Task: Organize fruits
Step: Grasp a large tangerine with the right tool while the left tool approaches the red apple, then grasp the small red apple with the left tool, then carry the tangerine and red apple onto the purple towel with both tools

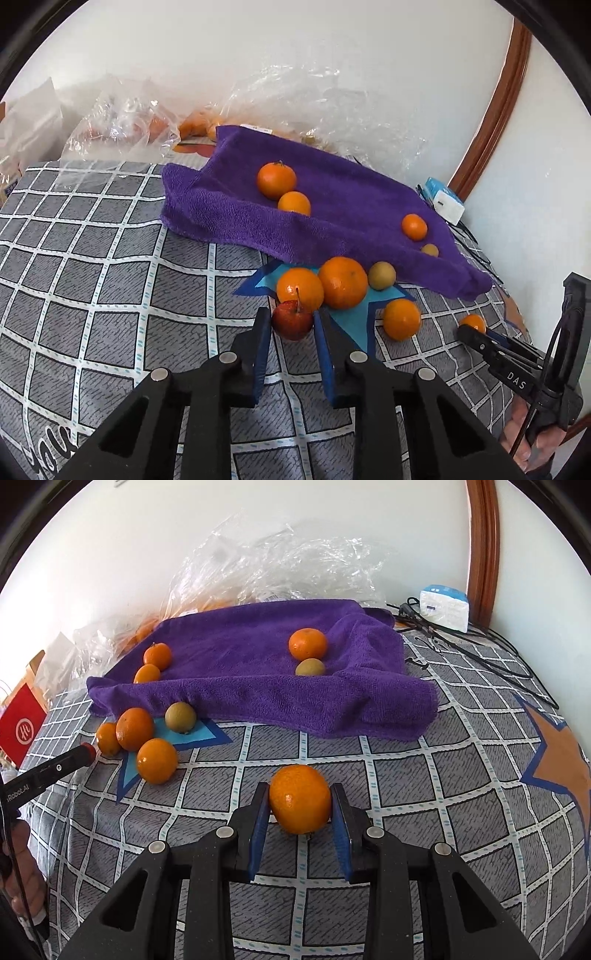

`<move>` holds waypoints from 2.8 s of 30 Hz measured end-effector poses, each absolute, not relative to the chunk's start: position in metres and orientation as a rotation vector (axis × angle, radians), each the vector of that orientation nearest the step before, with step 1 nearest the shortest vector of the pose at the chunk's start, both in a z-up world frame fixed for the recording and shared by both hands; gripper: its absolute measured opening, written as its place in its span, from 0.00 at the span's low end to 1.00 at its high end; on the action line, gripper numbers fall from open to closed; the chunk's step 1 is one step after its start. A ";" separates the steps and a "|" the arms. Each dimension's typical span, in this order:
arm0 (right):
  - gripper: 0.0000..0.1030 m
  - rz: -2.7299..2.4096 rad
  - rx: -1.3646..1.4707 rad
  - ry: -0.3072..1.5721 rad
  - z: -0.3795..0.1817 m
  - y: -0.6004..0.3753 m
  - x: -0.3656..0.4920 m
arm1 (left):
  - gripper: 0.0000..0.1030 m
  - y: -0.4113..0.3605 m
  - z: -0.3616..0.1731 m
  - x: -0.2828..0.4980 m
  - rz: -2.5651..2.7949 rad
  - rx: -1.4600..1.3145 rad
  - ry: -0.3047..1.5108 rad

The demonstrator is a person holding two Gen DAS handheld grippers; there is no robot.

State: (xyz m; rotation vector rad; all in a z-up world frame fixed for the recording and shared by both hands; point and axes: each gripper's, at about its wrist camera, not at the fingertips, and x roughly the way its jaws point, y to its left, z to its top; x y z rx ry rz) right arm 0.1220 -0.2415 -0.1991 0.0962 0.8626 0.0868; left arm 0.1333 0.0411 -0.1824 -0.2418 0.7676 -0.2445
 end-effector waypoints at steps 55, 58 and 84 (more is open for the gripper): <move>0.31 0.122 0.191 0.744 -0.130 -0.233 0.169 | 0.22 0.064 -0.104 0.177 -0.093 -0.237 0.579; 0.31 0.104 0.198 0.717 -0.122 -0.236 0.181 | 0.22 0.056 -0.100 0.192 -0.087 -0.214 0.561; 0.31 0.092 0.174 0.785 -0.179 -0.233 0.239 | 0.22 0.048 -0.158 0.242 -0.084 -0.254 0.628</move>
